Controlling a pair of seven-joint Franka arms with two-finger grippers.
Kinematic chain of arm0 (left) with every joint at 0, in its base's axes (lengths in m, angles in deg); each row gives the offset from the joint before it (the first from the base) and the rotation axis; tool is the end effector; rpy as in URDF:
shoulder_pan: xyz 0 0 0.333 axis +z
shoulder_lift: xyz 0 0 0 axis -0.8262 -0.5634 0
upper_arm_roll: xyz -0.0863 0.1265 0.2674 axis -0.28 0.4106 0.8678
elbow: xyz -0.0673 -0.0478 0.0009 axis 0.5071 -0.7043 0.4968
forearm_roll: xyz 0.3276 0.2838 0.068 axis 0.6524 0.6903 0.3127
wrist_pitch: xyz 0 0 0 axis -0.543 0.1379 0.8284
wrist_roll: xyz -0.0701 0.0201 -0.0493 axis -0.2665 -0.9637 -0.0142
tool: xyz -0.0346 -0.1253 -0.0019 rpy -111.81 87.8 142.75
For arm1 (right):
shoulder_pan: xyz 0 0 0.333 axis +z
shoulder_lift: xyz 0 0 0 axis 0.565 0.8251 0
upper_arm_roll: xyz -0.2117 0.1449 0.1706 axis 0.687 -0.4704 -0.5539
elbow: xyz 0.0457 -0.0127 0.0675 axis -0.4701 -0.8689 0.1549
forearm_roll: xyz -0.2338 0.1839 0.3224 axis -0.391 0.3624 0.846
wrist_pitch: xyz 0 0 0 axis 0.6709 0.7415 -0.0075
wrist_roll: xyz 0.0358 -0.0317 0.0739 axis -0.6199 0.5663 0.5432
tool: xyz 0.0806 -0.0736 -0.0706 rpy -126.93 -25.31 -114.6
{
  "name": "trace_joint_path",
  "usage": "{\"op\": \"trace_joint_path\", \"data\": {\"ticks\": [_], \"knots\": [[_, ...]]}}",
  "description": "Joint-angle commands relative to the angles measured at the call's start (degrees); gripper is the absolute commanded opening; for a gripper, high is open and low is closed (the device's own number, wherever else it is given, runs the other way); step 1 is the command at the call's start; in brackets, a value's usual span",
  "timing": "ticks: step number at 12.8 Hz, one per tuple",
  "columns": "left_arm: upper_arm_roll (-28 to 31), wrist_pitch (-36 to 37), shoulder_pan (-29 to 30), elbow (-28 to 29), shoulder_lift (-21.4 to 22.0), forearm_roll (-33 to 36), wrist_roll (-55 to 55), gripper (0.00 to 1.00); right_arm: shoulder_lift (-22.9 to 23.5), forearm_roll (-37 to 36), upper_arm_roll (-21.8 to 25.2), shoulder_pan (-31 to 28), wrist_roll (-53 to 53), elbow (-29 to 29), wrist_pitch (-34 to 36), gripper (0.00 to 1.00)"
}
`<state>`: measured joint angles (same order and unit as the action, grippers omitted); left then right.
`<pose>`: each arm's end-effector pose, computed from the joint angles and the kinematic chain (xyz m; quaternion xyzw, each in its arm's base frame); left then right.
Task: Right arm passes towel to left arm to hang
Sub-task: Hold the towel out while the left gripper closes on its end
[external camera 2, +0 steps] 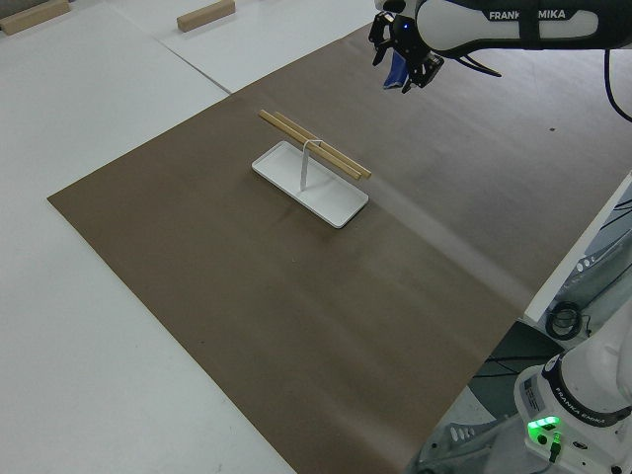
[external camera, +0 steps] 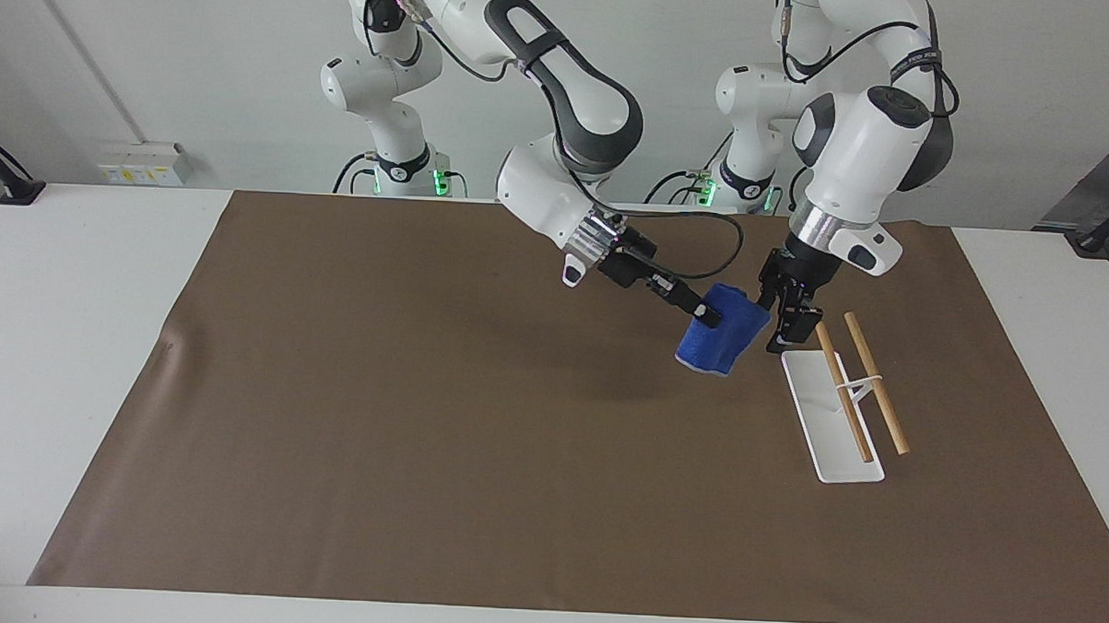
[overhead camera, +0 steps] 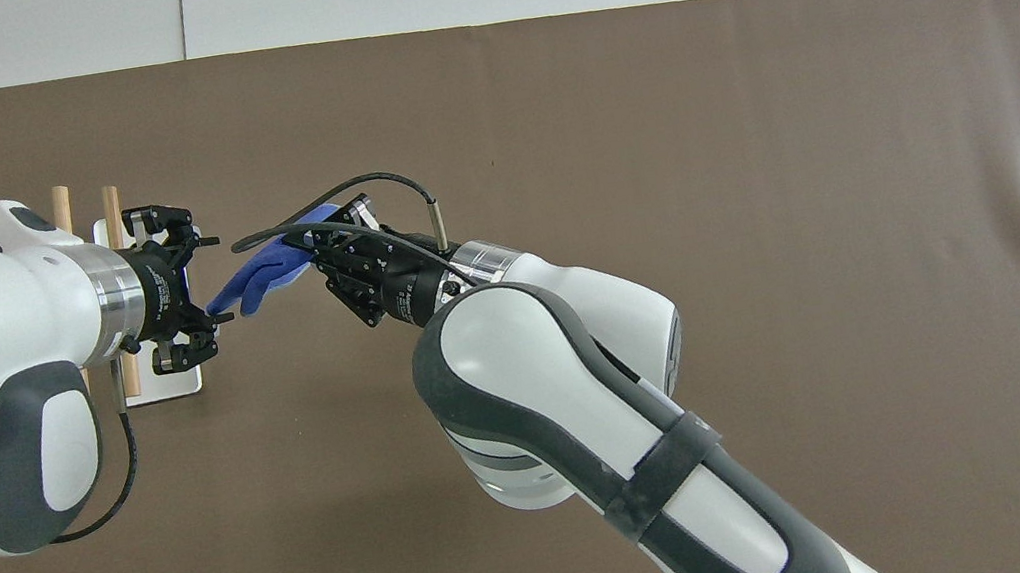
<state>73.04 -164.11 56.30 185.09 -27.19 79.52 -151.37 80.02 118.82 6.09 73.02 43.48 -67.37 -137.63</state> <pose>0.5951 -0.1675 0.4435 0.7171 0.6786 0.0380 0.1544 0.5838 0.4792 0.3937 -0.6858 0.4498 0.0504 0.5699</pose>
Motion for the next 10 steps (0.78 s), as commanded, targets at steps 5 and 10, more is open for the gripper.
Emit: {"op": "trace_joint_path", "data": {"ticks": [5, 10], "knots": [[-0.30, -4.95, 0.99, -0.04, -0.67, -1.17, 2.10, 0.48, 0.69, 1.58, -0.82, -0.48, -0.11, 1.39, -1.49, 0.00], [-0.30, -4.95, 0.99, -0.13, -0.67, -1.08, 4.21, 0.08, 0.69, 1.58, -0.82, -0.48, -0.02, 1.39, -1.49, 0.00]]}}
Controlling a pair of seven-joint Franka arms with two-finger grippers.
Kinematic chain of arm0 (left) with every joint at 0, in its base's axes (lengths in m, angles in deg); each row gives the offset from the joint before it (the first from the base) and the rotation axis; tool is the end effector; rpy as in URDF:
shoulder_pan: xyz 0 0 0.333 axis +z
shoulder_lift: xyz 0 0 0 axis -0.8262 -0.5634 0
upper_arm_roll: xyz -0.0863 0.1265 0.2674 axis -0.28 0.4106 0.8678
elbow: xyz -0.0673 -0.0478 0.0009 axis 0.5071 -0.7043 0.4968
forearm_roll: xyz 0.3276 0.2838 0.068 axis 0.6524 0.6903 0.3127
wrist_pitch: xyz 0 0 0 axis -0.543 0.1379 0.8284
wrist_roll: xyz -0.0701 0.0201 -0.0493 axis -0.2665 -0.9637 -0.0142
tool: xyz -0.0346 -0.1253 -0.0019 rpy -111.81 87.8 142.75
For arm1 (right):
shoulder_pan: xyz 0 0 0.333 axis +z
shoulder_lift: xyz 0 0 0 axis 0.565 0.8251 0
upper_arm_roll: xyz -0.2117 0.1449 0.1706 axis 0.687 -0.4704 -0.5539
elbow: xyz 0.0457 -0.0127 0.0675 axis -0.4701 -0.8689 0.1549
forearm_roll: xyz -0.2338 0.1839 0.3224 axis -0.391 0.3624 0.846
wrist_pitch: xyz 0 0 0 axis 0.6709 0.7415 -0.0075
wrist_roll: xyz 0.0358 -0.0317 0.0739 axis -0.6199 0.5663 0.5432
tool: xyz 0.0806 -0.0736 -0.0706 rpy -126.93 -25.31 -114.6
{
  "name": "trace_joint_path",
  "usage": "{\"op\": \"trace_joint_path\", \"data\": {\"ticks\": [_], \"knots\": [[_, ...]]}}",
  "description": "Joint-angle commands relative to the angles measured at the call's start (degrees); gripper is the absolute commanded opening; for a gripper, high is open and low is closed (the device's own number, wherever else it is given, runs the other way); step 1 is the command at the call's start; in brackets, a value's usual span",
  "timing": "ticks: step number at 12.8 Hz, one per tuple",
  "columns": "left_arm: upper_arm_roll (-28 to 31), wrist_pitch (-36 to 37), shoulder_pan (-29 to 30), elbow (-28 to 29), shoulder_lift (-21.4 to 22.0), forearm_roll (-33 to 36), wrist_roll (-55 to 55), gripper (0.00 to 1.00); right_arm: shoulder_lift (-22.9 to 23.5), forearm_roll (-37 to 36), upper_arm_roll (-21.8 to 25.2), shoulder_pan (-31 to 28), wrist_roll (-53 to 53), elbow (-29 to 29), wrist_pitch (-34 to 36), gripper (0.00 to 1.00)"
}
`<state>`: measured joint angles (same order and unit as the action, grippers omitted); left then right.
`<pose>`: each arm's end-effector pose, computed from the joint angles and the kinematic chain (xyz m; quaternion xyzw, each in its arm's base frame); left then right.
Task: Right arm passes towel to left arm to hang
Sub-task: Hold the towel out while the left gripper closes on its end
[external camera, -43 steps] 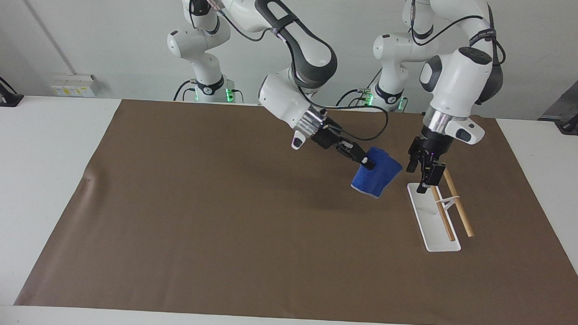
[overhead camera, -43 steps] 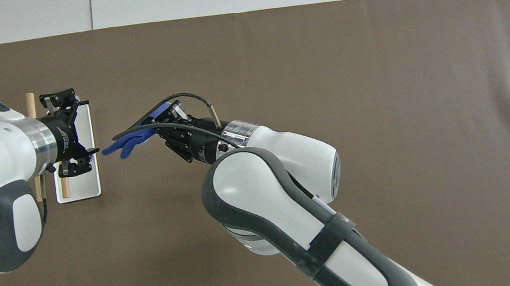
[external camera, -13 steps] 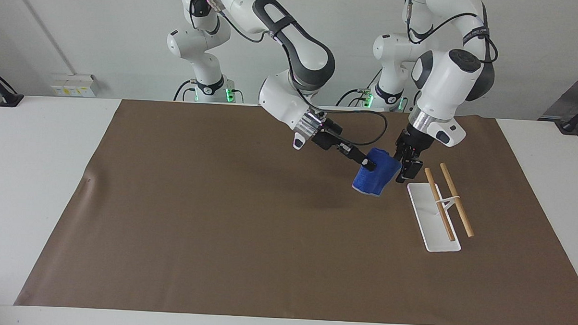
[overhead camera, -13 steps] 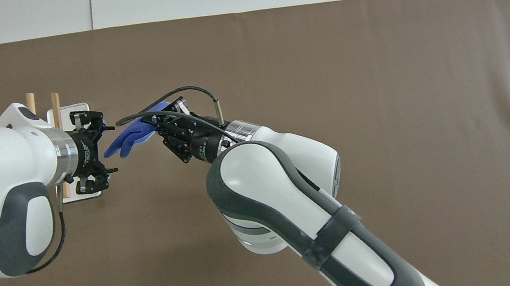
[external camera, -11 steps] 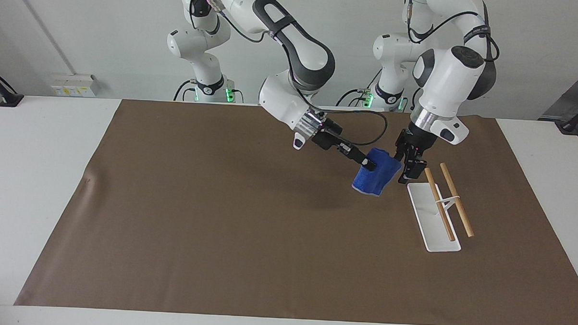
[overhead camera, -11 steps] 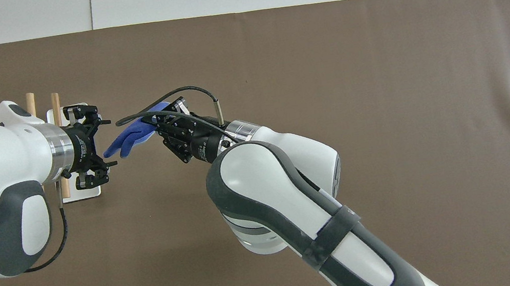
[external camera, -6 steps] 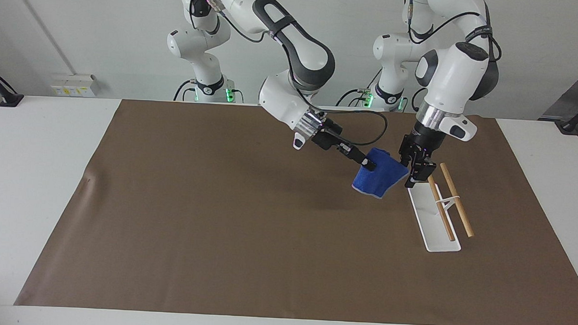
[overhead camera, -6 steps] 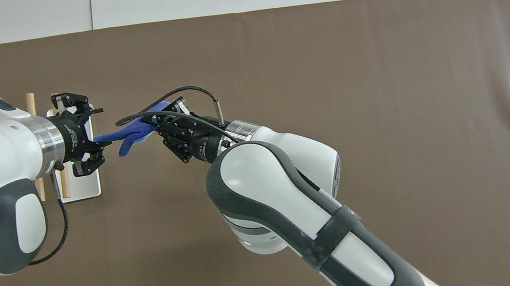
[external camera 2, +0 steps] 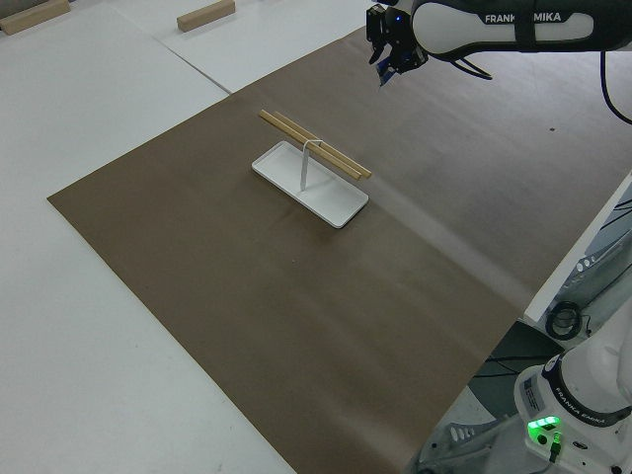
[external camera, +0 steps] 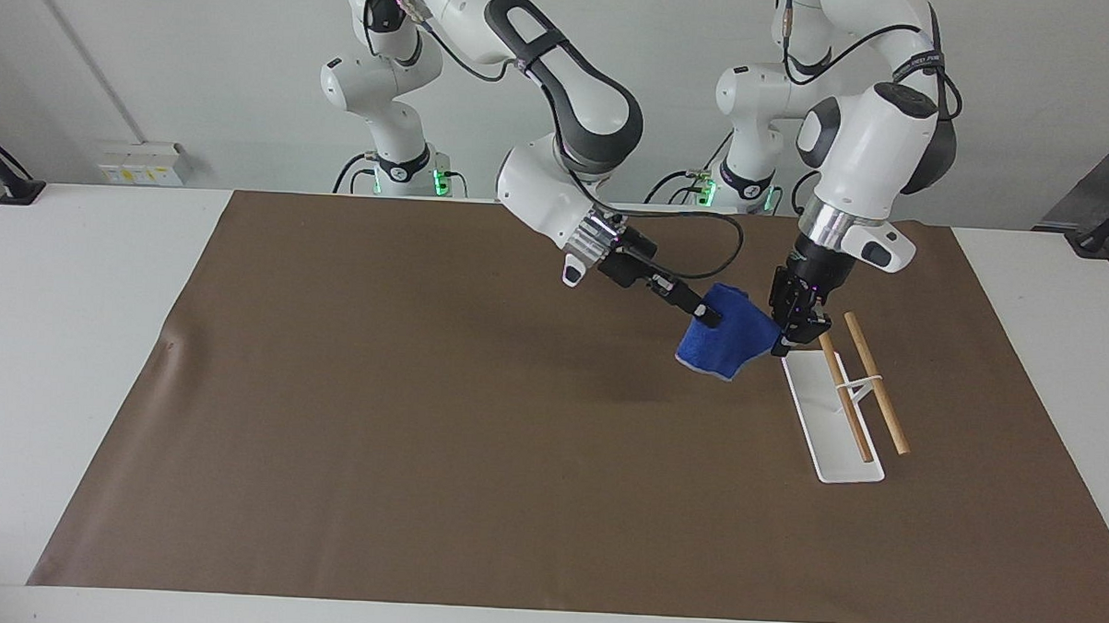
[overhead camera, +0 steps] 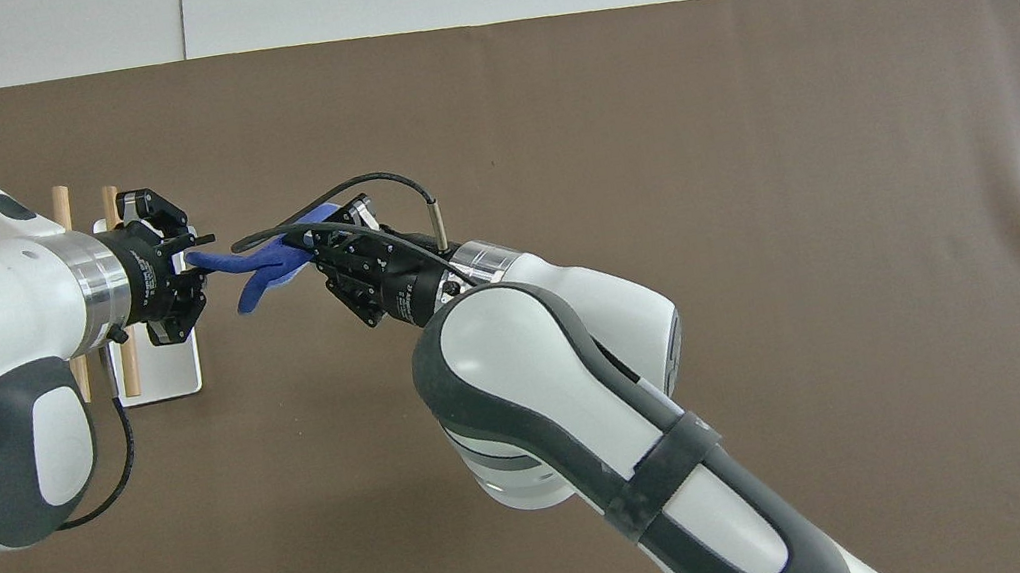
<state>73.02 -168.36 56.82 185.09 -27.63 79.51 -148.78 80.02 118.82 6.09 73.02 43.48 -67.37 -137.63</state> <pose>0.6045 -0.1626 0.4482 0.7236 0.6636 0.0615 0.1798 0.5838 0.4792 0.3937 -0.6858 0.4498 0.0504 0.5699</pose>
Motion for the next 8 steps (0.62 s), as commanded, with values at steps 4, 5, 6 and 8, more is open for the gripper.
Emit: {"op": "trace_joint_path", "data": {"ticks": [4, 5, 6, 8], "knots": [[-0.19, -1.23, 0.56, -0.13, -0.32, -1.16, 11.45, 0.00, 0.69, 1.58, -0.82, -0.48, -0.11, 1.39, -1.57, 0.00], [-0.11, -1.23, 0.90, -0.13, -0.32, -1.16, 14.70, 0.00, 0.69, 1.58, -0.82, -0.48, -0.11, 1.39, -1.57, 0.00], [-0.11, -1.23, 1.17, -0.39, -0.41, -1.16, 17.17, 0.00, 0.69, 1.58, -0.82, -0.48, -0.11, 1.39, -1.57, 0.00], [0.16, -1.32, 1.35, -1.62, -1.20, -1.16, 19.47, 0.00, 0.69, 1.67, -0.82, -0.56, -0.11, 1.39, -1.57, 0.00]]}}
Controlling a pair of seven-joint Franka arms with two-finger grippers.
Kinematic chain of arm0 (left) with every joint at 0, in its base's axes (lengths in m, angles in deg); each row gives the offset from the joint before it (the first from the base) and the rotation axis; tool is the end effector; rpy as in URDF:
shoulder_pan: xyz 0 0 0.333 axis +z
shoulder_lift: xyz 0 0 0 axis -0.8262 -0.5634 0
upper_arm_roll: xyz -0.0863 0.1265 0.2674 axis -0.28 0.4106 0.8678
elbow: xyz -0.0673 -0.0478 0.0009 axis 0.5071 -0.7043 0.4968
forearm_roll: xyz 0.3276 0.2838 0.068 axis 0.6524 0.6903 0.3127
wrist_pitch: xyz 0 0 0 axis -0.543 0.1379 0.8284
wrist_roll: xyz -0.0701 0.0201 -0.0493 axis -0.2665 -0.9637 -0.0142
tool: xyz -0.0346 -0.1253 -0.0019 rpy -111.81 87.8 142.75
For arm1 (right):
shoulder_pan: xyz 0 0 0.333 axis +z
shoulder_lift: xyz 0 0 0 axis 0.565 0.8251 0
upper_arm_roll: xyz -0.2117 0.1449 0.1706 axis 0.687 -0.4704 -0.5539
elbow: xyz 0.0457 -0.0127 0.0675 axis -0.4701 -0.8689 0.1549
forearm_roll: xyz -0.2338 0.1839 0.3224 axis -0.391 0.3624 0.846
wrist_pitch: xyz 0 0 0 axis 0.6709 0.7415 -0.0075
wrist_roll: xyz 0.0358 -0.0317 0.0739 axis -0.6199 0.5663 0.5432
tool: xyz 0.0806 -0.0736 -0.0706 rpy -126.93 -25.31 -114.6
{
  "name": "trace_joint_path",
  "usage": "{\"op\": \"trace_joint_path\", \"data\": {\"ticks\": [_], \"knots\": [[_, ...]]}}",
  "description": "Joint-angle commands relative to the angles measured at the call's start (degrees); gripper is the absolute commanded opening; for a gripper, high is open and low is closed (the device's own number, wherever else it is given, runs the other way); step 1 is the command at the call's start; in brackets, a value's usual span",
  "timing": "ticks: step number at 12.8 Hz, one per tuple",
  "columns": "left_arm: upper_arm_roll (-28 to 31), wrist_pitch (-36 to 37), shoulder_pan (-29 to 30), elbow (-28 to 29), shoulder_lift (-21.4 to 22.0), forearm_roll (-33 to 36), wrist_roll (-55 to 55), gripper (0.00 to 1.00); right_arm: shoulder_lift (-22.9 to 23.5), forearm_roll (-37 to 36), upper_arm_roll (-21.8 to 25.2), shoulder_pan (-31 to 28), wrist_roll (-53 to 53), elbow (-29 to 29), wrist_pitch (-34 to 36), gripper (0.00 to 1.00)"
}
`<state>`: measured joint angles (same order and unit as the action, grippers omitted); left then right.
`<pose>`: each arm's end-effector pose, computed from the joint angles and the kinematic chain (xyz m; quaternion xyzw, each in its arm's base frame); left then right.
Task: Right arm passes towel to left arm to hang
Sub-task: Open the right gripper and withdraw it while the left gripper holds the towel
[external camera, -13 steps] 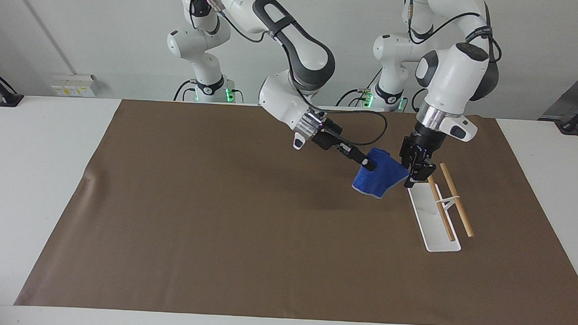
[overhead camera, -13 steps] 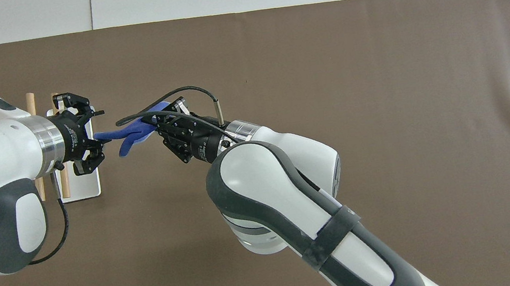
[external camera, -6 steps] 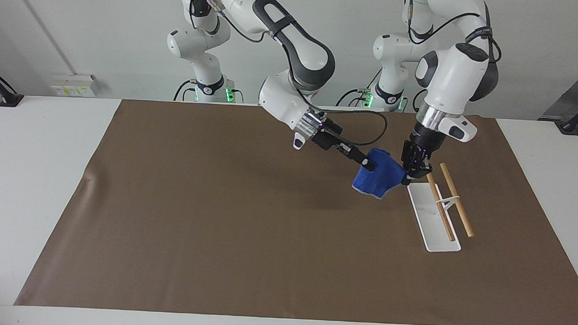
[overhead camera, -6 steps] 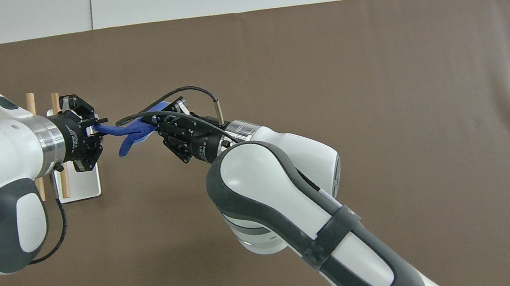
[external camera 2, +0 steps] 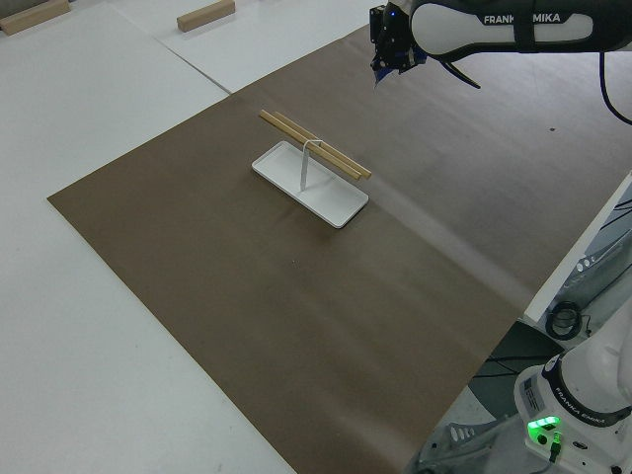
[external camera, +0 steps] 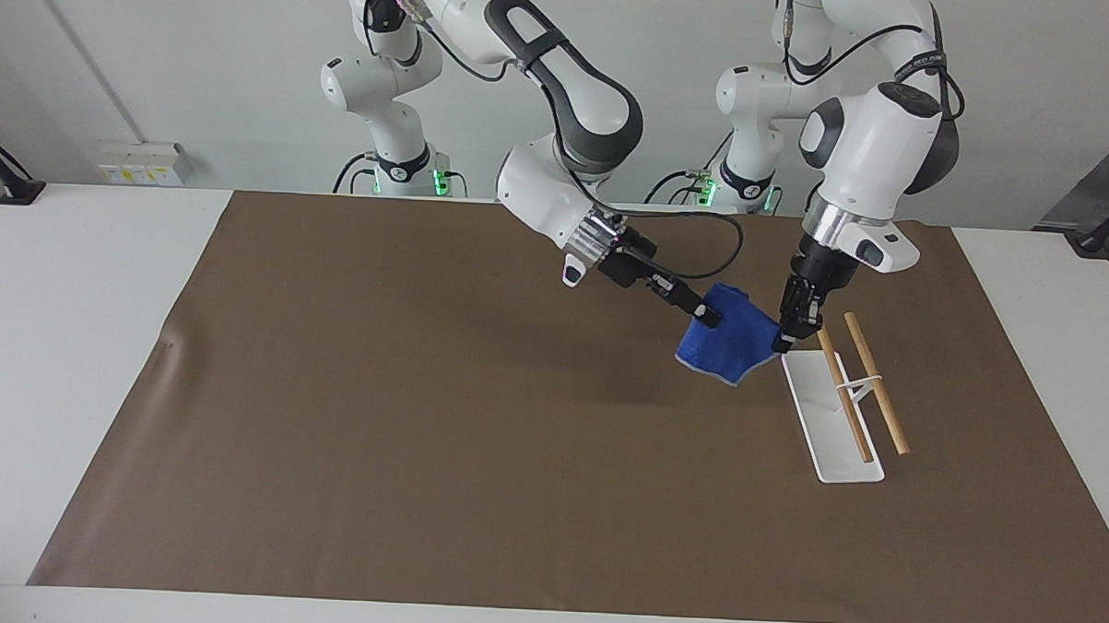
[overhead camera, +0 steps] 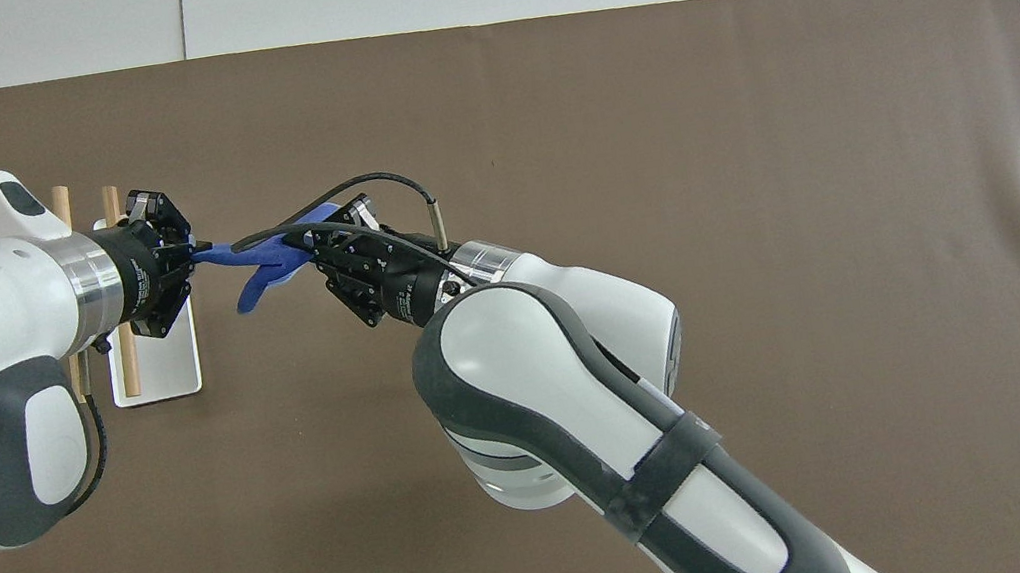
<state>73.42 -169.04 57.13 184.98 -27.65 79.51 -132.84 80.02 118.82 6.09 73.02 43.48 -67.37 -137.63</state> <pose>0.6079 -0.1552 0.4506 0.8039 0.5614 0.0915 0.1738 0.5838 0.4792 0.3937 -0.6858 0.4498 0.0504 0.5699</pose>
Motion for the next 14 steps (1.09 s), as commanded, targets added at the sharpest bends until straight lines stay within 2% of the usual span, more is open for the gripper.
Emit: {"op": "trace_joint_path", "data": {"ticks": [1, 2, 3, 4, 8, 12, 14], "knots": [[-0.16, -0.63, 1.04, -2.21, -1.53, -1.16, 3.62, 0.00, 0.69, 1.75, -0.82, -0.83, -0.11, 1.30, -1.57, 0.00], [-0.07, -0.63, 1.38, -2.65, -1.79, -1.16, 4.14, 0.00, 0.69, 1.41, -0.73, -0.92, 0.07, 1.21, -1.66, 0.05], [-0.07, -0.63, 1.39, -2.75, -1.88, -1.16, 5.28, 0.00, 0.52, 0.97, -0.73, -0.74, 0.24, 0.86, -2.71, 0.57], [-0.07, -0.63, 1.48, -2.75, -1.88, -1.16, 6.51, 0.00, 0.26, 0.53, -0.56, -0.48, 1.29, 0.51, -6.11, 1.00], [0.54, -1.07, 1.65, -3.01, -1.97, -0.99, 12.65, 0.00, -0.54, -4.91, -0.38, -1.35, 16.90, -4.14, -13.25, 1.00], [2.47, -5.10, 2.18, -3.53, -2.93, -0.90, 21.62, 0.00, -0.98, -12.02, -0.29, -8.54, 30.63, -8.10, -13.09, 1.00], [3.70, -5.20, 2.18, -4.15, -3.46, -0.81, 24.43, 0.00, -0.98, -18.77, -0.29, -11.45, 31.62, -9.15, -12.56, 1.00]]}}
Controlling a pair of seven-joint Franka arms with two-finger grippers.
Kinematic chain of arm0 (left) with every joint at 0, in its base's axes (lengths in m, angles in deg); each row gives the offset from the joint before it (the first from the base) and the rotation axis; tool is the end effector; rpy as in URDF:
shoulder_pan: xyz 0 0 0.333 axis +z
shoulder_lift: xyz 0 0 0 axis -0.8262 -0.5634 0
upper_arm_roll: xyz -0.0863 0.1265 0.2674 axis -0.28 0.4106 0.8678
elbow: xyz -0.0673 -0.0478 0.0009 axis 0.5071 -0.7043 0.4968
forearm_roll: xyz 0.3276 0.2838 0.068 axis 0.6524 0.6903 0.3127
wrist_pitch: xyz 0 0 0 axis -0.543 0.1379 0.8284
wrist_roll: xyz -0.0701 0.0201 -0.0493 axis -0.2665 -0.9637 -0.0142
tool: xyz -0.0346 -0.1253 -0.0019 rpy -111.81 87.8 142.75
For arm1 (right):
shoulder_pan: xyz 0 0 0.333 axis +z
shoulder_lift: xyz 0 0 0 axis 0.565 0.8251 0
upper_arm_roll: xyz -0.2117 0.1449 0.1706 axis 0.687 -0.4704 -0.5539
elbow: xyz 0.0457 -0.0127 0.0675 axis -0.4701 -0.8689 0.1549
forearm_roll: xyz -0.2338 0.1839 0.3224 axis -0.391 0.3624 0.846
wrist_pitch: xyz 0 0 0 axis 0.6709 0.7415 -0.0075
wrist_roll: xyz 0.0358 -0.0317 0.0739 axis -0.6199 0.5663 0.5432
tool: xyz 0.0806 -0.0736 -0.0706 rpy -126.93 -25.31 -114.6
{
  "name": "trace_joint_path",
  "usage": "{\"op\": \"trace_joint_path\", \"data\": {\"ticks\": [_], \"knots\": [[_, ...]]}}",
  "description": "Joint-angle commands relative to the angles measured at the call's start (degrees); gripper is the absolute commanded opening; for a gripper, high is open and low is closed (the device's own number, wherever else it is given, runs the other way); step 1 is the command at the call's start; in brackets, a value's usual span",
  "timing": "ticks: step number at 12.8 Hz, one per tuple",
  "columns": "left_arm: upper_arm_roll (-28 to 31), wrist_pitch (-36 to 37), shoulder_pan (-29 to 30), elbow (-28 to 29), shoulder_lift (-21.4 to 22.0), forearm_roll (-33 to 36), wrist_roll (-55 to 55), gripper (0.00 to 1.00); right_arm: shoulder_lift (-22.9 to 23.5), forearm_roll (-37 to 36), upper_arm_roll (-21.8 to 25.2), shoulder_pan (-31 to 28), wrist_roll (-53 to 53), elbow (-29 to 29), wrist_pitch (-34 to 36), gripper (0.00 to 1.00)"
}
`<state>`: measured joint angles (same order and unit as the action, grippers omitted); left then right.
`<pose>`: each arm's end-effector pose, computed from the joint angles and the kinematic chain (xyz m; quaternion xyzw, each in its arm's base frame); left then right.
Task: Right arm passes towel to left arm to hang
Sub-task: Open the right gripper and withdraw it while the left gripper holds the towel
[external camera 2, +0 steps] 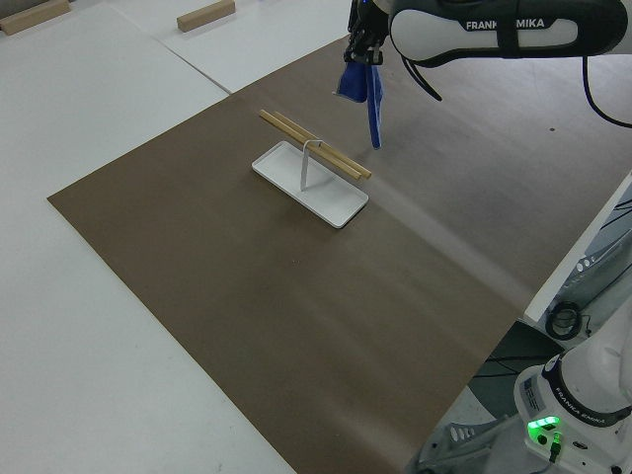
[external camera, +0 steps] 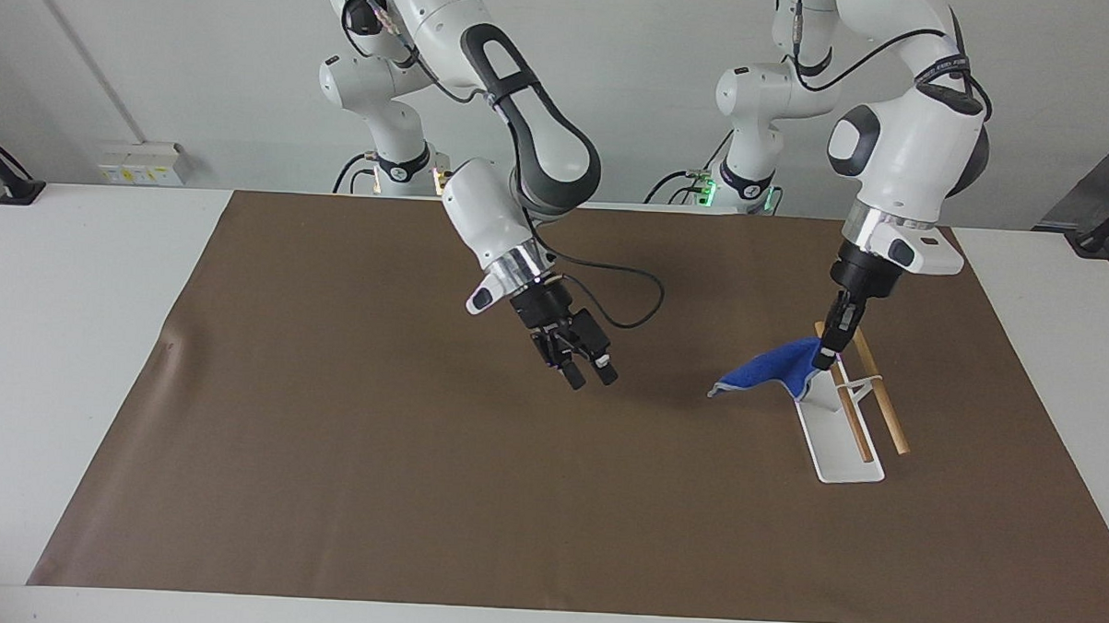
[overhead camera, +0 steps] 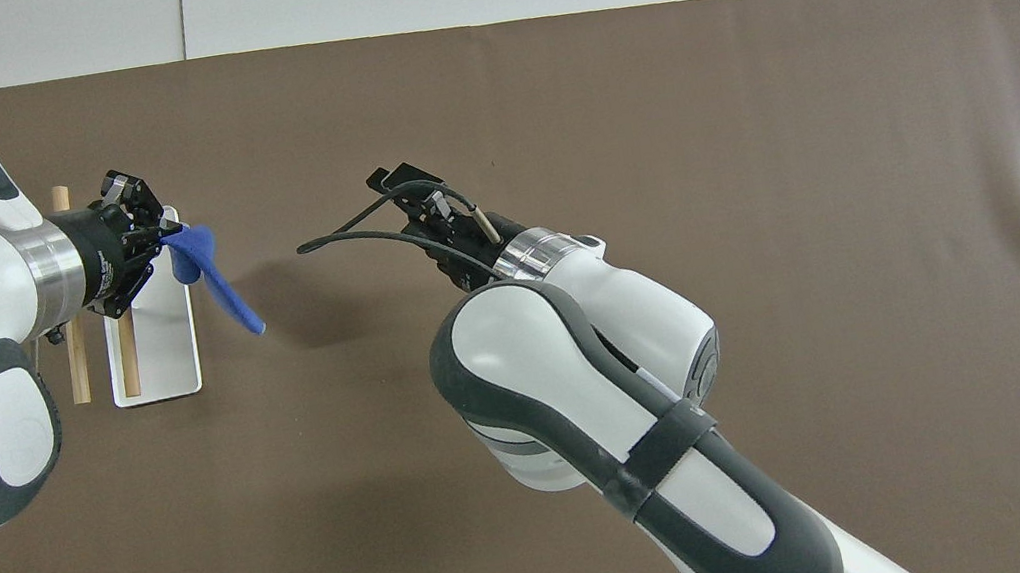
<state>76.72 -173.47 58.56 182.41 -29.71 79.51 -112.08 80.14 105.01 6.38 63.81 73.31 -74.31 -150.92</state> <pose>0.6378 -0.1048 0.4639 0.8646 0.4424 0.1611 0.1756 0.6456 0.3312 0.3427 -0.8223 0.3058 -0.2407 0.4152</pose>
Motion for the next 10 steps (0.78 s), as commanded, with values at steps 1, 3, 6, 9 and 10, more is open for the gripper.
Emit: {"op": "trace_joint_path", "data": {"ticks": [1, 3, 6, 9, 10], "knots": [[1.11, -0.86, 0.75, -1.85, -1.50, -0.90, 6.82, 0.00, -1.10, -9.43, -0.59, -3.99, 1.79, -2.73, 1.86, 1.00], [1.99, -1.21, 0.84, -2.64, -2.02, -1.16, 10.80, 0.00, -1.10, -18.66, -0.41, -8.04, 1.79, -3.44, 5.72, 1.00], [2.87, -1.92, 1.01, -4.04, -3.07, -1.16, 13.44, 0.00, -1.19, -32.98, -0.06, -13.75, 1.79, -3.53, 11.60, 1.00], [5.41, -1.74, 1.10, -4.66, -3.78, -1.07, 16.94, 0.00, -1.53, -52.91, 1.60, -19.64, 1.71, -2.66, 21.43, 1.00], [6.38, -1.22, 1.10, -4.58, -3.78, -1.07, 18.27, 0.00, -2.67, -58.37, 2.83, -20.70, 1.45, -2.30, 25.56, 1.00]]}}
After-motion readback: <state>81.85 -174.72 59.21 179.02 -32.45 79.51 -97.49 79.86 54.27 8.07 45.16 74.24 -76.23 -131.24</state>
